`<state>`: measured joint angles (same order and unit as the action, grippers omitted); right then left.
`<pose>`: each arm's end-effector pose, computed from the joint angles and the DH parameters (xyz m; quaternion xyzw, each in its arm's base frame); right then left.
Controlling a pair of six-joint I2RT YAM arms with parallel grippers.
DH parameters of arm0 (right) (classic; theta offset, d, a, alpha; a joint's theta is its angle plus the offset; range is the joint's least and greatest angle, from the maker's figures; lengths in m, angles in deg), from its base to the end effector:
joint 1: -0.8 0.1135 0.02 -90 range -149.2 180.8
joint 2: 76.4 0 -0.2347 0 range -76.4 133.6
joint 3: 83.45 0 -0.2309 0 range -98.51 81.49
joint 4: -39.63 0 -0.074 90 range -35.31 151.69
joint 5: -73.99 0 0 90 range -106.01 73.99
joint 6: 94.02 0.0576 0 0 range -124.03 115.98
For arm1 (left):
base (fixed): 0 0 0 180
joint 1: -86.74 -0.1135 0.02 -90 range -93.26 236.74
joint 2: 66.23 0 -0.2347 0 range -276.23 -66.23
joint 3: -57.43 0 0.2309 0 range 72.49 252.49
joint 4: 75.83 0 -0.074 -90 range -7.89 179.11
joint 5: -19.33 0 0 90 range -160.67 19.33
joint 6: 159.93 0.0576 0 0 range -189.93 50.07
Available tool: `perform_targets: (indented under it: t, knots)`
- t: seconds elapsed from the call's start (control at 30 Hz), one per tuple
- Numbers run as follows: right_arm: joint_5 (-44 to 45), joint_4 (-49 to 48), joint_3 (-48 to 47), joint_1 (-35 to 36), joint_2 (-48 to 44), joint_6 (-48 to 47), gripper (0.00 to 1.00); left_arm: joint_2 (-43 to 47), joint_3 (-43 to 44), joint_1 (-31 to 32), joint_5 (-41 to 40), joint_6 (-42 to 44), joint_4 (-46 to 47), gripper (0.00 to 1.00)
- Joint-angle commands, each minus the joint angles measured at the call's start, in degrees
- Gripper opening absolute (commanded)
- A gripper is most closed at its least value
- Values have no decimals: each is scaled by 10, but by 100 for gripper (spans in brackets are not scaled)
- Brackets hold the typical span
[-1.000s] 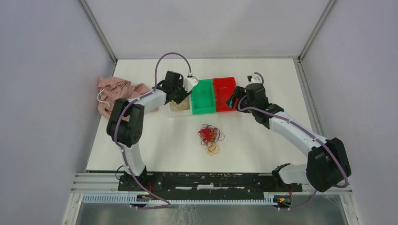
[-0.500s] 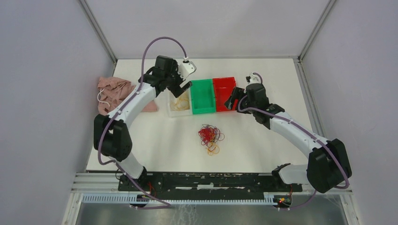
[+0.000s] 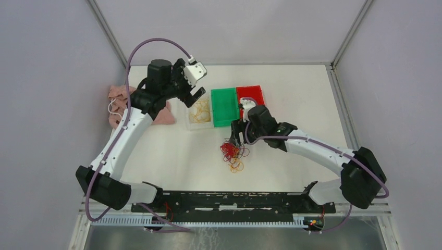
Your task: Untangle the cables
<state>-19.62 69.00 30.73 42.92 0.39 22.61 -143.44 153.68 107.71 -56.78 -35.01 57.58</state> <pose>0.2151 0.1994 0.2129 -0.1354 0.8970 0.2606 0.3303 0.2766 -0.1208 0.3576 0.4532 0.7205 -0.0401 0.5233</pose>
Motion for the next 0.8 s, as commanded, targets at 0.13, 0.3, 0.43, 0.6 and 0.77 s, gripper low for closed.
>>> perform_targets:
  t: [0.13, 0.3, 0.43, 0.6, 0.77]
  knots:
    - [34, 38, -103, 83, 95, -104, 80, 49, -20, -1, 95, -22, -26, 99]
    - [80, 91, -164, 88, 155, -72, 49, 111, -97, -1, 140, -35, 18, 99]
    - [125, 79, -159, 86, 143, -25, 30, 154, -167, 3, 172, -17, 15, 100]
    - [174, 82, -121, 44, 102, 79, 4, 207, -248, 22, 185, 15, 6, 98]
    - [170, 87, -72, -5, 62, 135, 3, 267, -332, 60, 195, 65, 13, 92]
